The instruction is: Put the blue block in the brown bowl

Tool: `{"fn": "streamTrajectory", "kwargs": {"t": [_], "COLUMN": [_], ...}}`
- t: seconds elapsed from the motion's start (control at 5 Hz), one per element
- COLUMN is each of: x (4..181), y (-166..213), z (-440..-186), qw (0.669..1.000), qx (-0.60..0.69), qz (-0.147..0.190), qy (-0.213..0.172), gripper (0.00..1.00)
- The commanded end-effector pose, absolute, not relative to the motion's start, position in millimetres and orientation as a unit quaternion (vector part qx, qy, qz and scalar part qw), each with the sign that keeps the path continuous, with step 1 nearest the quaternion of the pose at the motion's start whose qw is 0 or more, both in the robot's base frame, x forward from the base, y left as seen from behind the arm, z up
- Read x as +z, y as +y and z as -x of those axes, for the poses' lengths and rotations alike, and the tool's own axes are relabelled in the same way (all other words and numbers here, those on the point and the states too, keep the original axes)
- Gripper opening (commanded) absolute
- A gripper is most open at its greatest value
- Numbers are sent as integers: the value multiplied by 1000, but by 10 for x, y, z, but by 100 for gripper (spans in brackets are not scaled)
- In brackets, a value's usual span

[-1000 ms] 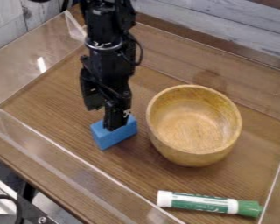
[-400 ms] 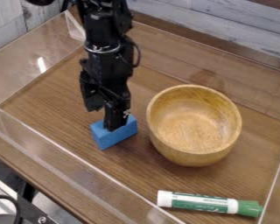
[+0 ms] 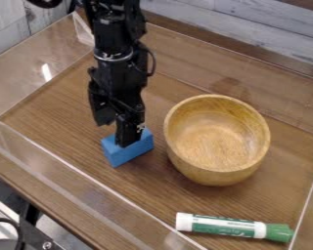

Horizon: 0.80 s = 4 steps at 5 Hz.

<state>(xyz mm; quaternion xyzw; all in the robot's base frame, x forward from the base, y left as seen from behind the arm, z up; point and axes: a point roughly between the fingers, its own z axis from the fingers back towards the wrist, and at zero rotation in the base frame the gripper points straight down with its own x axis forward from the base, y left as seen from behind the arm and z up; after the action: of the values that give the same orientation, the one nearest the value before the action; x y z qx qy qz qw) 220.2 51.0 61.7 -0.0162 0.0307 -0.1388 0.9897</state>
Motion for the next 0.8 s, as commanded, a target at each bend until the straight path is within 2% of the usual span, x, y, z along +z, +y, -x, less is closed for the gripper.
{"fn": "streamTrajectory", "kwargs": {"t": [0.0, 0.6], "x": [688, 678], "y": [560, 586], "z": [-2265, -2301], "qw": [991, 991], "qx": [-133, -134], "qz": [10, 10], "qy": [12, 9], "gripper": [100, 100]}}
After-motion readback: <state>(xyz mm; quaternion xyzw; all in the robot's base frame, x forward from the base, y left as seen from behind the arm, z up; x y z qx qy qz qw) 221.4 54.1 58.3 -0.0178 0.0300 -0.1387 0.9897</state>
